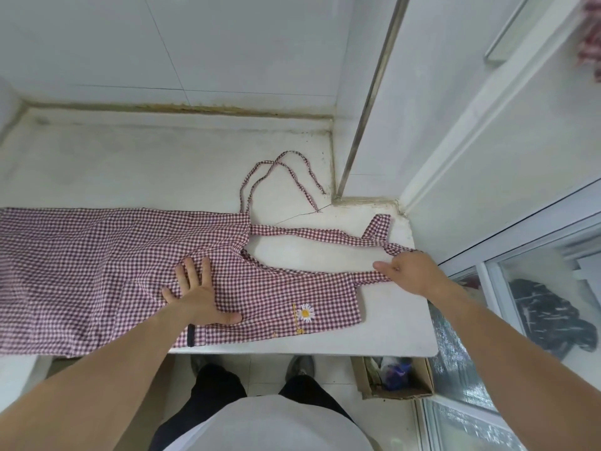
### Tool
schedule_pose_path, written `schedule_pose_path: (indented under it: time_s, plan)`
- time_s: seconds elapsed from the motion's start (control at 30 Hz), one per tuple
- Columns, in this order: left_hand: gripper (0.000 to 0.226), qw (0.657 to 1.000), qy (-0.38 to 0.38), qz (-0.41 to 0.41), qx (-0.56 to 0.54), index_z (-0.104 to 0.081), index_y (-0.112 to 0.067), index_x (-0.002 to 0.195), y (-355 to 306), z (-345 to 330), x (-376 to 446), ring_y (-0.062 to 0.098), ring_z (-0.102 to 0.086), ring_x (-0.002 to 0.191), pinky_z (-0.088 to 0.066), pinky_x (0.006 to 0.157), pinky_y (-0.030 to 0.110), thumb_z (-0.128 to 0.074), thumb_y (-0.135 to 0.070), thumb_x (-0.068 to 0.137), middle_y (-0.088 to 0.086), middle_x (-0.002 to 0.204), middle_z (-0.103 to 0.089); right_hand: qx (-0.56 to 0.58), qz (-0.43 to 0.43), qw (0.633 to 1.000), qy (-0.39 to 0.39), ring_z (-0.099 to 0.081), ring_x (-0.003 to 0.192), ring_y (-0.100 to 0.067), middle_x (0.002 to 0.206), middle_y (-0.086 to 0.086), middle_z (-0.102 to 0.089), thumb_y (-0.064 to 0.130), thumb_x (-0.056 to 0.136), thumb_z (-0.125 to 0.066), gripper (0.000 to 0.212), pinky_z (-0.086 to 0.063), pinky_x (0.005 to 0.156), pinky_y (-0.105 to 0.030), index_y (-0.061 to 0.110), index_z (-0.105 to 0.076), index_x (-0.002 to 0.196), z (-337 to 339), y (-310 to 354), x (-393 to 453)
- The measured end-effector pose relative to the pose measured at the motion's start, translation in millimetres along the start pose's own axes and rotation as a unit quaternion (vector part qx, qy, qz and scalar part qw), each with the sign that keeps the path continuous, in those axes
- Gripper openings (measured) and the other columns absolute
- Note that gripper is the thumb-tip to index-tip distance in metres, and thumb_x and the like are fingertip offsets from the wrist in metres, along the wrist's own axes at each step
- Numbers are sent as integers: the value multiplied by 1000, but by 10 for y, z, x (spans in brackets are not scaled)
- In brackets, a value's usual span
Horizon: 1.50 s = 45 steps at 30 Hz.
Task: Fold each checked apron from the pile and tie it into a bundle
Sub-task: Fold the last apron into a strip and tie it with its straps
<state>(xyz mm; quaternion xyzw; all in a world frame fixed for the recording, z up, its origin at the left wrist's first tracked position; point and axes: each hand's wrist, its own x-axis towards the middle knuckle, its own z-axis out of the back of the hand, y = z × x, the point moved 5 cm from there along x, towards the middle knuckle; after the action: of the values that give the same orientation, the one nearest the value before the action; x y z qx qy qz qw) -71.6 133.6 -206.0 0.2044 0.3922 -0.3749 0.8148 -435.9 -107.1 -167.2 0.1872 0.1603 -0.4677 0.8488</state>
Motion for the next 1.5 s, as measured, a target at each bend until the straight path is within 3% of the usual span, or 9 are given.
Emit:
schedule_pose_path:
  time_s: [0.2,0.37,0.47,0.67,0.87,1.03,1.2,1.4,1.5]
  plan:
    - [157,1000,0,13,27,42,-12,142,-61,65,-26,43,32,143,-1,116,67,-74,-79,60,23,149,45,83,-82,984,-136,-62,91,-32,98,-11,-63,21,87,-69,21,-47,77,-38,5,-62,100,138,-50,-24]
    - [117,995,-92,-23,11,-2,-5,156,-331,251,-55,43,-1,150,-14,121,57,-64,-69,80,26,162,3,13,-2,973,-231,-55,101,-23,100,1,-60,14,80,-71,17,-33,92,-41,18,-68,96,43,536,-146]
    - [94,964,-236,-113,-41,-19,-5,154,-511,289,-93,33,-14,150,-19,122,48,-64,-55,88,18,162,-16,97,83,974,-186,-48,109,-18,109,3,-56,24,92,-61,16,-38,98,-35,18,-65,107,-119,1075,-180]
    - [119,979,-107,-168,52,13,-16,157,-716,67,-116,33,13,152,-9,123,54,-72,-53,83,14,164,17,82,200,976,-30,-27,143,-19,155,2,-36,44,100,-46,50,-25,117,-44,27,-44,147,-685,1752,-202]
    - [85,970,-190,-152,7,-37,-14,144,-774,382,-127,32,-35,138,-33,114,52,-63,-66,82,13,146,-38,133,174,976,-6,-48,111,-15,117,6,-55,39,99,-49,30,-41,101,-37,26,-68,118,-639,1552,-191]
    - [134,978,-128,-154,62,17,-9,156,-732,138,21,34,18,151,0,122,53,-67,-74,73,15,162,23,128,81,977,-153,-44,124,-21,128,0,-52,18,92,-61,33,-31,108,-36,20,-60,124,-212,1122,-34]
    - [143,985,-75,-137,72,28,-11,152,-731,127,55,33,31,146,2,119,63,-73,-70,70,12,157,38,41,-124,975,-177,-31,138,-34,150,-16,-30,9,78,-69,79,-29,111,-49,20,-33,148,71,418,193]
    - [154,989,-22,-86,121,37,-9,145,-624,190,53,36,34,144,1,116,68,-80,-68,64,15,152,44,143,-232,957,-100,-64,88,-36,94,-19,-64,4,88,-56,14,-48,67,-34,-2,-62,100,184,-350,208]
    - [153,989,-21,-89,114,38,-10,145,-583,177,62,34,35,143,2,117,67,-80,-67,65,13,151,46,248,-262,931,-45,-67,84,-35,88,-20,-68,7,90,-55,18,-58,74,-43,-8,-65,88,121,-650,298]
